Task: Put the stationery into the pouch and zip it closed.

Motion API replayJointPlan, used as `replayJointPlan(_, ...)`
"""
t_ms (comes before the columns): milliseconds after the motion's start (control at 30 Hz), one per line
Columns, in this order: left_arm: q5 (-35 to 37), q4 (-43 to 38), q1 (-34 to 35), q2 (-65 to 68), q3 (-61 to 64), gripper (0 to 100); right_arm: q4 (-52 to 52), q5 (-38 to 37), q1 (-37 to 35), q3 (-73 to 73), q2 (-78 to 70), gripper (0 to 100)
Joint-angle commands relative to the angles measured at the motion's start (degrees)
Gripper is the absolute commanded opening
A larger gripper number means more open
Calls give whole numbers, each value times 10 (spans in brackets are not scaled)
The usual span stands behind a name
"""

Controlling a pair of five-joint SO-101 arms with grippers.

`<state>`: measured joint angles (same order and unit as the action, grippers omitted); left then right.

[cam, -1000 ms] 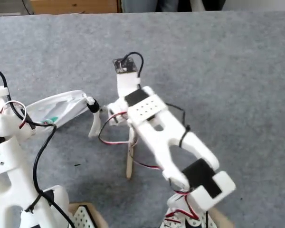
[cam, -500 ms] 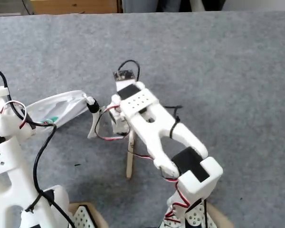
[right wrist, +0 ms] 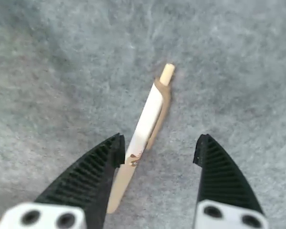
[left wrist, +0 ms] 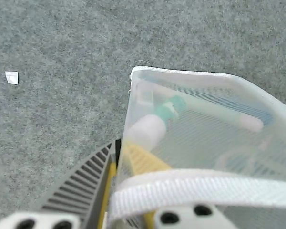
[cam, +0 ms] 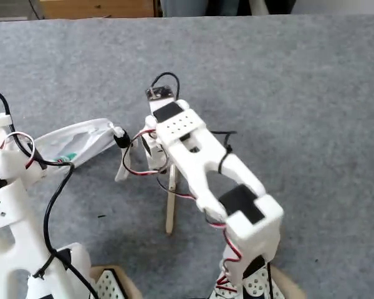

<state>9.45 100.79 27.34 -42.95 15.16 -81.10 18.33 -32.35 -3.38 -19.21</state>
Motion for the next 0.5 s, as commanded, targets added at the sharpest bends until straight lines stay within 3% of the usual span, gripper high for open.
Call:
replayJointPlan(0,5,0,9,-9,-6,28,-50,-11,8,88,-51,244)
replayJointPlan(267,5,0,9,-9,-5,28,-128,-8,8,255,-170,243)
replayJointPlan(467,5,0,9,-10,-6,28,-174,-17,10,333,-247,174)
